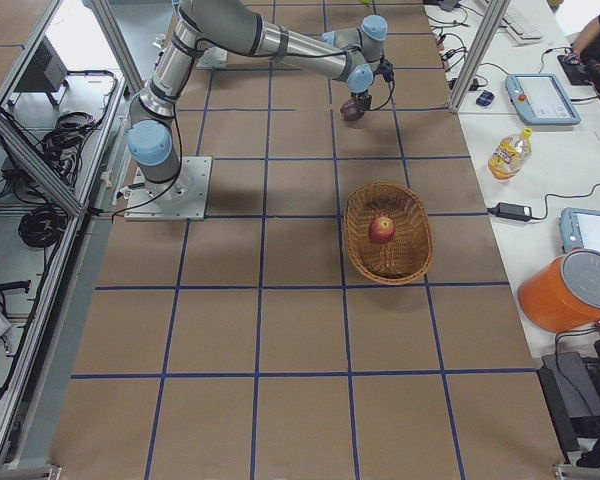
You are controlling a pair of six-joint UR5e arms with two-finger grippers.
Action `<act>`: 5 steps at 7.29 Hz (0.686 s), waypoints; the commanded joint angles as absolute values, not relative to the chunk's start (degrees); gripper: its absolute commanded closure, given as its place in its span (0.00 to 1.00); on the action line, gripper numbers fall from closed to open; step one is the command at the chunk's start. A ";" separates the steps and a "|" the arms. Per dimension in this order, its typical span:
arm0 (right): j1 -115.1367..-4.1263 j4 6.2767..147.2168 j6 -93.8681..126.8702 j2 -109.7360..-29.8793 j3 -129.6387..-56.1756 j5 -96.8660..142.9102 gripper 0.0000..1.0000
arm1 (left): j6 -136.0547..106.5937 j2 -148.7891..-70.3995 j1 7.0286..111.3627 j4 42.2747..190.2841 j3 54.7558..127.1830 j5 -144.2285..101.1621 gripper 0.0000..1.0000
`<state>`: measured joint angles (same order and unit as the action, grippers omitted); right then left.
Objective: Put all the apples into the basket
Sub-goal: 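Grasp the dark apple with the right gripper while the left lifts the green apple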
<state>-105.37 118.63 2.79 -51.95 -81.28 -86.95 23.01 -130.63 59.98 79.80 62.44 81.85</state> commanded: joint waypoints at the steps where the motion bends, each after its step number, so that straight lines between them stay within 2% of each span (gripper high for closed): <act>1: -105.29 121.45 2.81 -51.94 -83.66 -88.42 0.42 | 14.29 -127.02 67.64 82.78 65.46 81.65 1.00; 2: -105.21 121.20 2.81 -52.38 -82.89 -88.59 0.96 | 11.37 -125.09 70.72 82.88 68.70 81.30 1.00; 3: -104.77 121.11 2.73 -53.25 -82.36 -88.85 1.00 | 7.34 -123.33 73.01 82.10 72.73 79.65 1.00; 5: -98.13 115.45 2.37 -60.60 -81.65 -90.00 1.00 | -2.51 -119.63 78.45 81.57 78.38 77.70 1.00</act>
